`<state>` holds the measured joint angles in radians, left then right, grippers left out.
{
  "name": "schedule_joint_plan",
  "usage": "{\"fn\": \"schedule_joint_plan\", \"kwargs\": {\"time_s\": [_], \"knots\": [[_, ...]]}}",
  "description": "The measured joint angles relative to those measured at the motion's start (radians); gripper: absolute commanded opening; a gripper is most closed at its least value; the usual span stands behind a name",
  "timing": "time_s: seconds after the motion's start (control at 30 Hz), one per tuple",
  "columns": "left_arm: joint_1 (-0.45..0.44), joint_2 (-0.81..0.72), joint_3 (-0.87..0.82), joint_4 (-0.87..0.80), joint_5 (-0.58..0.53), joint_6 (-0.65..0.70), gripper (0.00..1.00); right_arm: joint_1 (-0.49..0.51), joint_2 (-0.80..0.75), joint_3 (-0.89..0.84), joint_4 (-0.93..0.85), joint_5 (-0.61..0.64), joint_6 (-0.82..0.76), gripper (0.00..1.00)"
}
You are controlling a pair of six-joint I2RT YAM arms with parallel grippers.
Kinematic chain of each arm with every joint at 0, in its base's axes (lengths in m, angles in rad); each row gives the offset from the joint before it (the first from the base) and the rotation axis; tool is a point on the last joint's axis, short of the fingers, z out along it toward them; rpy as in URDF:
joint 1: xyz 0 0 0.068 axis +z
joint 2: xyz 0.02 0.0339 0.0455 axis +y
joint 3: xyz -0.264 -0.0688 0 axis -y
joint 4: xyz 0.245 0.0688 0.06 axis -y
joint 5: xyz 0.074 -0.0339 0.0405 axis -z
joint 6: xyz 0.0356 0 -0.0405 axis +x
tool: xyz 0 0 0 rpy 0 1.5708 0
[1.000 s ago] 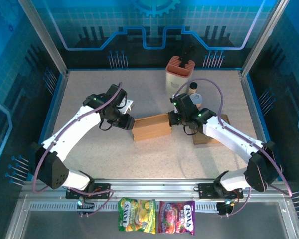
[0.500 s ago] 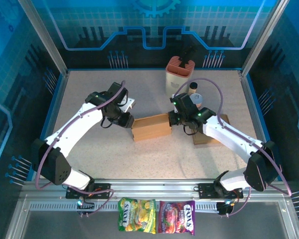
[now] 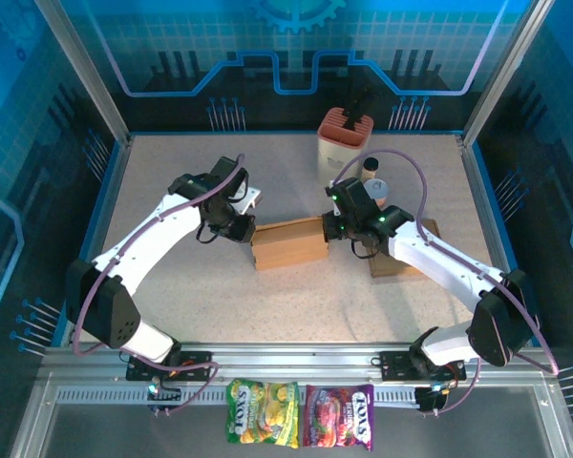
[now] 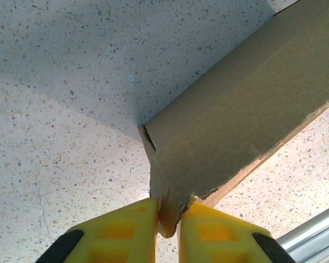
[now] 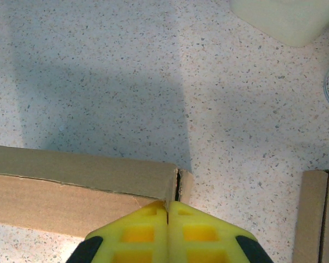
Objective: Fold the paper box
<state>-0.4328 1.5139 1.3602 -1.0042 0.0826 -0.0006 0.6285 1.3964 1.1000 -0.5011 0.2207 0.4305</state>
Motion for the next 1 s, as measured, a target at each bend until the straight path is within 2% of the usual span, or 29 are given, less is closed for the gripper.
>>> {"fn": "schedule_joint_plan", "kwargs": {"time_s": [0.23, 0.5, 0.7, 1.0], "knots": [[0.000, 0.005, 0.009, 0.000, 0.012, -0.059, 0.07, 0.000, 0.000, 0.000, 0.000, 0.000, 0.004, 0.00], [0.000, 0.008, 0.013, 0.010, 0.031, -0.228, 0.01, 0.000, 0.000, 0.000, 0.000, 0.000, 0.026, 0.00], [0.000, 0.013, 0.018, 0.015, 0.031, -0.313, 0.00, 0.000, 0.000, 0.001, 0.000, 0.000, 0.036, 0.00], [0.000, 0.013, 0.019, 0.031, 0.037, -0.369, 0.00, 0.000, 0.000, 0.001, -0.002, 0.003, 0.042, 0.00]]}}
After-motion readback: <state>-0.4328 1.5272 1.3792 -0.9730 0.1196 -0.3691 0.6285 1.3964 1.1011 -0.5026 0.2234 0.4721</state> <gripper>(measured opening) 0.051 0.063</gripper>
